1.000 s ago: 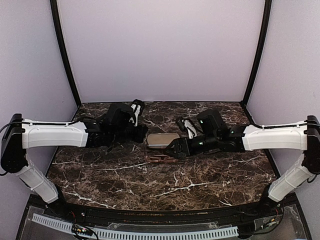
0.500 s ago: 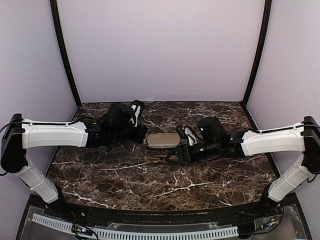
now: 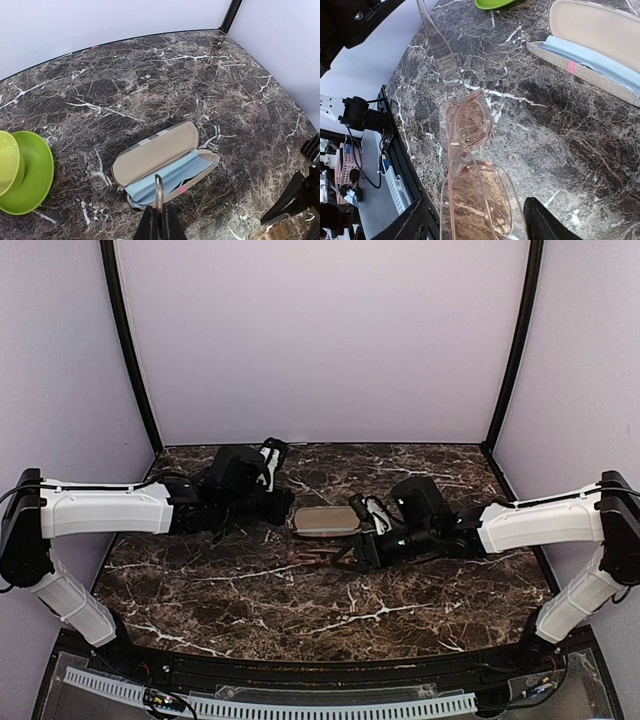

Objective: Organize the sunglasses
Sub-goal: Pass from the left arm to the right

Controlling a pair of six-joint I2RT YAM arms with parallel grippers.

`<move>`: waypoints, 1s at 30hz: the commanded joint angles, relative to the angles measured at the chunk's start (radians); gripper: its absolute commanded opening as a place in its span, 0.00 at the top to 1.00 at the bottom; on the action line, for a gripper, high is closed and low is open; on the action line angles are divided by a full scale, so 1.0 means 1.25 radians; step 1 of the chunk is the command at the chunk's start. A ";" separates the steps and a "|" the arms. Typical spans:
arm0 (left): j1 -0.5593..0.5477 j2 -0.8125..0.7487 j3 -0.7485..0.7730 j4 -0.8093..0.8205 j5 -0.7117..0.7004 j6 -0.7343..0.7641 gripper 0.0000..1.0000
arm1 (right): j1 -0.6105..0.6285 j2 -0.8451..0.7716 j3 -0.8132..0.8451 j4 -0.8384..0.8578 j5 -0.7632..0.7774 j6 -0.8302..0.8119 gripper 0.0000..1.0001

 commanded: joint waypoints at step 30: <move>-0.004 -0.029 0.018 0.005 0.021 -0.011 1.00 | 0.004 0.013 0.016 0.020 -0.002 -0.038 0.50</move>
